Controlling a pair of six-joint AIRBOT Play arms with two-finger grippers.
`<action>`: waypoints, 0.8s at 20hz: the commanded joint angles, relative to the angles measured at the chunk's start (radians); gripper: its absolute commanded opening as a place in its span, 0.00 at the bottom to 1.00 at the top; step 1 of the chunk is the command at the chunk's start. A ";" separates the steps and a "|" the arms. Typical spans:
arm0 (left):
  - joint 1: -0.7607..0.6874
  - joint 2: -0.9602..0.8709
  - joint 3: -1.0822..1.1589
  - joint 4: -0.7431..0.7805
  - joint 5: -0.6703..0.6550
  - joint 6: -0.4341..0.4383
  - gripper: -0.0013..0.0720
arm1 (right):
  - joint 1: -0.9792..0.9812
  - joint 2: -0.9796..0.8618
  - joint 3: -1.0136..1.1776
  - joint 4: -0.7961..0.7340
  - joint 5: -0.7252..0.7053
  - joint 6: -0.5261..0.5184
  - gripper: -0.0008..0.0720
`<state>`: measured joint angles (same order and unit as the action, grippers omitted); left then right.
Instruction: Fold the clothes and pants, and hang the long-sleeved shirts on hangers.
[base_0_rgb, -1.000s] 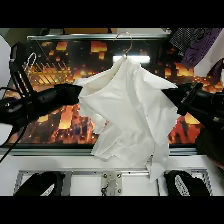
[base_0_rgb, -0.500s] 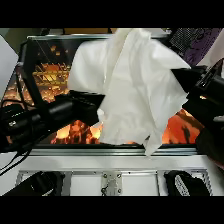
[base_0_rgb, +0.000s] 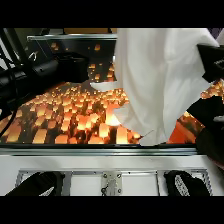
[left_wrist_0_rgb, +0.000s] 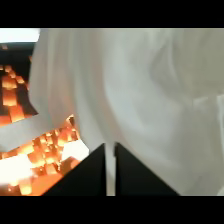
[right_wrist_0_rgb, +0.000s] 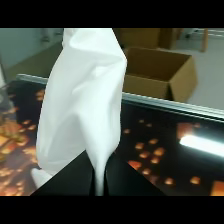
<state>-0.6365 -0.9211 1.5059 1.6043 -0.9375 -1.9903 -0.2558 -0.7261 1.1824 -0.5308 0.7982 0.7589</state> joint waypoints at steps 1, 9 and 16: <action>0.044 0.015 -0.009 -0.001 -0.020 0.031 0.04 | -0.056 0.007 0.052 -0.368 -0.119 0.230 0.02; 0.044 0.095 -0.212 0.002 0.169 0.031 0.04 | -0.375 0.020 0.196 -1.067 -0.082 0.737 0.02; 0.044 0.092 -0.239 0.002 0.208 0.031 0.04 | -0.688 -0.064 0.398 -1.067 -0.077 0.738 0.02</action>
<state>-0.5934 -0.8307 1.2766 1.6051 -0.7502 -1.9583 -0.8326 -0.7582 1.4963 -1.5623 0.7223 1.4715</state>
